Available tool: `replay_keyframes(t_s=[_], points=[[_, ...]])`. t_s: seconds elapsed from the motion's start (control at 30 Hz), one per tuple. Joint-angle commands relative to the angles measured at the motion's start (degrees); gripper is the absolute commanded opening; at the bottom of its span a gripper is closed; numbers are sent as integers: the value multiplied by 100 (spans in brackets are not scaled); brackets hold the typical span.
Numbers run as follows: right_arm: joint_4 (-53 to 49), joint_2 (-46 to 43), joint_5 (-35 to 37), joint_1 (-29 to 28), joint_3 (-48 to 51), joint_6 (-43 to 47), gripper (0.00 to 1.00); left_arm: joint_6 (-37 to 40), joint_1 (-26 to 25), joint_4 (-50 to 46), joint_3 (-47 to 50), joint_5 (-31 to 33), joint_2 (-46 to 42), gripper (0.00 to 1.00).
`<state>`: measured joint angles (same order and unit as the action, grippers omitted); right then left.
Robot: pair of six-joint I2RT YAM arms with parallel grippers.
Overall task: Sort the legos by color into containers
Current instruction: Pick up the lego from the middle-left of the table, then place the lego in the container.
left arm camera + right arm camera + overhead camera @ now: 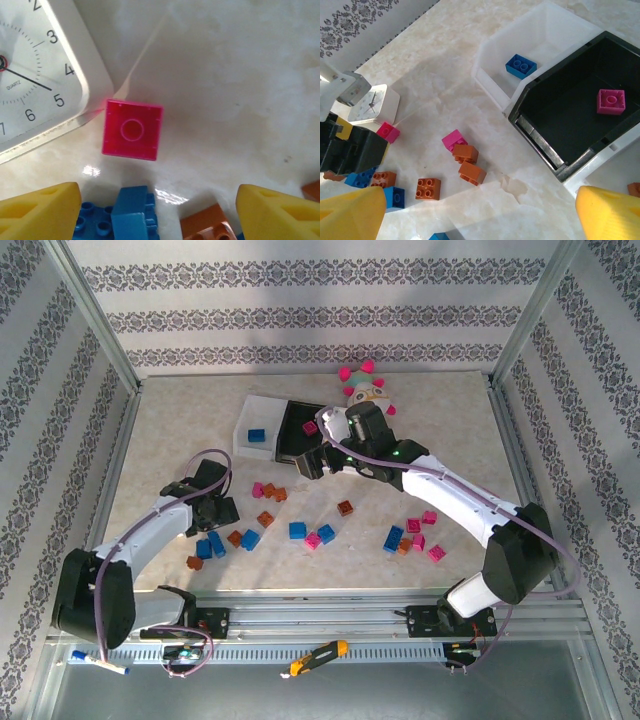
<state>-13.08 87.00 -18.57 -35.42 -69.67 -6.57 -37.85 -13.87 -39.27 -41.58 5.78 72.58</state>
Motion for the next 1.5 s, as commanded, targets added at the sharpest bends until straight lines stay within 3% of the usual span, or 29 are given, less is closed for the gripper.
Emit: replay_keyframes(t_s=[0.0, 0.47, 0.7, 0.83, 1.17, 1.47], points=[[-13, 42, -93, -44, -190, 155, 97, 131, 285, 182, 86, -13, 257, 73], [-19, -114, 46, -40, 22, -2, 98, 787, 746, 913, -310, -330, 1477, 52], [-20, -192, 36, -43, 74, -33, 98, 801, 741, 727, -399, -384, 1375, 26], [-23, -305, 129, -44, 136, -66, 98, 702, 713, 439, -481, -405, 1082, 25], [225, -633, 367, 120, 403, -327, 98, 390, -17, 279, -1392, -469, 768, 17], [367, -1036, 553, 384, 717, -523, 98, 583, -935, 641, -3229, -436, 2037, 17]])
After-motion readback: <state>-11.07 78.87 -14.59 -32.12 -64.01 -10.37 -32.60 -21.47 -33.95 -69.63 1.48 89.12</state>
